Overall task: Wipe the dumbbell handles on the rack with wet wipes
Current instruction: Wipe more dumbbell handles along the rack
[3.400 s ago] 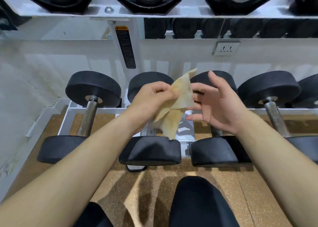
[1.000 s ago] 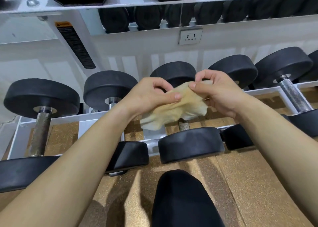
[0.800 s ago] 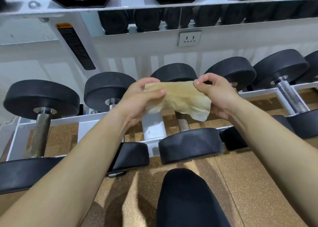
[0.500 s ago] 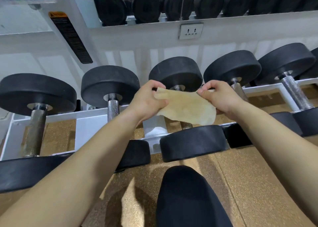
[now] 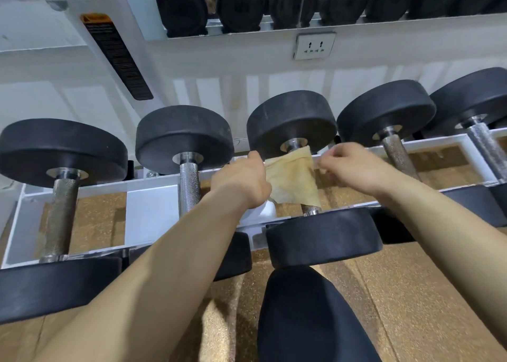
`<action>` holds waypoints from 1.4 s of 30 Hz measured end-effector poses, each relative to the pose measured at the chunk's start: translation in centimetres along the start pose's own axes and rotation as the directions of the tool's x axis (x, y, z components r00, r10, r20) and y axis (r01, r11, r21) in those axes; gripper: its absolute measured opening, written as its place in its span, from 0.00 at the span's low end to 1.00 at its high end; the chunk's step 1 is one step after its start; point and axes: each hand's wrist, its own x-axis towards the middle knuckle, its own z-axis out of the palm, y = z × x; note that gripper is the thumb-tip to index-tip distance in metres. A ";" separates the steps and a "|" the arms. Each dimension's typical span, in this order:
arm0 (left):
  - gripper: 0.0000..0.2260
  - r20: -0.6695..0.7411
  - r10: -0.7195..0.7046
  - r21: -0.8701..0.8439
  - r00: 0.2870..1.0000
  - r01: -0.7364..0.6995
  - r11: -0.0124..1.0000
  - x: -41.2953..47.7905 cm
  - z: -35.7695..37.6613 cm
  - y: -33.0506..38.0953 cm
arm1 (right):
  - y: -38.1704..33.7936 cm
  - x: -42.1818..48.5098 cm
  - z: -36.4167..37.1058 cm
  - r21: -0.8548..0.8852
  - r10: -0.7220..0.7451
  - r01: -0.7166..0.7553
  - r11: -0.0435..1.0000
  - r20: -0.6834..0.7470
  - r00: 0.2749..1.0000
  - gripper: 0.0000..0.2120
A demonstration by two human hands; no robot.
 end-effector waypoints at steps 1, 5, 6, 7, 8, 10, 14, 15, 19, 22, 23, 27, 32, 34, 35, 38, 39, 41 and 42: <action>0.15 0.002 -0.001 0.010 1.000 0.001 1.000 0.0 0.0 0.0 | -0.8 0.3 0.8 0.065 0.055 -0.064 0.996 0.133 0.990 0.14; 0.12 -0.010 0.002 0.005 1.000 -0.001 1.000 -0.1 -0.3 0.1 | -2.6 2.6 3.2 0.385 0.210 -0.319 0.866 0.298 0.931 0.14; 0.12 -0.008 0.007 0.001 1.000 -0.007 1.000 -0.2 -0.3 0.2 | -2.6 3.2 3.6 0.426 0.232 -0.350 0.834 0.304 0.924 0.15; 0.11 -0.006 0.011 0.000 1.000 -0.011 1.000 -0.2 -0.4 0.2 | -2.6 3.6 3.8 0.439 0.249 -0.375 0.816 0.318 0.915 0.16; 0.11 -0.010 0.014 0.005 1.000 -0.014 1.000 -0.2 -0.4 0.3 | -2.5 4.2 4.1 0.444 0.263 -0.400 0.802 0.339 0.903 0.15; 0.11 -0.031 0.011 0.041 0.999 -0.009 0.999 -0.2 -0.5 0.3 | -2.6 5.0 4.4 0.462 0.263 -0.442 0.769 0.402 0.877 0.09; 0.09 -0.071 0.005 0.093 0.997 0.002 0.996 -0.1 -0.3 0.1 | -2.1 5.8 4.6 0.541 0.193 -0.479 0.691 0.501 0.844 0.07; 0.09 -0.064 0.000 0.096 0.998 0.006 0.995 0.1 -0.3 0.0 | -1.8 5.8 4.5 0.565 0.169 -0.486 0.667 0.521 0.837 0.07; 0.11 -0.025 -0.032 0.132 0.999 0.035 0.991 0.2 -0.3 -0.4 | -1.2 4.7 4.4 0.566 0.140 -0.540 0.623 0.598 0.789 0.12; 0.11 -0.004 -0.050 0.141 0.999 0.050 0.989 0.1 -0.6 -0.4 | -0.3 2.8 4.1 0.485 0.160 -0.587 0.648 0.667 0.727 0.21; 0.11 0.004 -0.052 0.142 0.999 0.051 0.989 0.1 -0.7 -0.3 | -0.2 2.2 3.9 0.442 0.175 -0.591 0.674 0.683 0.710 0.20; 0.11 0.027 -0.063 0.151 0.998 0.058 0.987 0.0 -1.0 -0.4 | -0.7 1.4 3.7 0.287 0.278 -0.558 0.778 0.641 0.716 0.08; 0.11 0.017 -0.058 0.126 0.998 0.055 0.990 -0.2 -1.0 -0.4 | -1.7 3.4 5.2 0.276 0.350 -0.472 0.837 0.393 0.850 0.06; 0.10 0.017 -0.058 0.130 0.998 0.055 0.990 -0.2 -1.0 -0.2 | -2.4 4.5 5.2 0.351 0.351 -0.464 0.813 0.341 0.872 0.12; 0.09 0.016 -0.057 0.131 0.998 0.055 0.990 -0.3 -1.1 -0.2 | -2.8 5.0 5.2 0.381 0.351 -0.466 0.798 0.335 0.874 0.13; 0.06 0.009 -0.042 0.134 0.999 0.041 0.990 -0.4 -1.1 -0.1 | -2.6 6.0 5.0 0.461 0.314 -0.482 0.745 0.395 0.863 0.08; 0.04 0.008 -0.034 0.136 0.999 0.032 0.990 -0.5 -1.0 -0.1 | -2.4 6.0 5.0 0.494 0.273 -0.489 0.719 0.446 0.852 0.06; 0.04 0.017 -0.026 0.136 1.000 0.023 0.990 -0.5 -1.0 0.0 | -1.5 5.9 5.1 0.569 0.164 -0.500 0.653 0.539 0.826 0.07; 0.05 0.026 -0.027 0.135 0.999 0.023 0.991 -0.5 -1.2 0.1 | -1.0 6.0 5.1 0.596 0.129 -0.522 0.611 0.575 0.808 0.09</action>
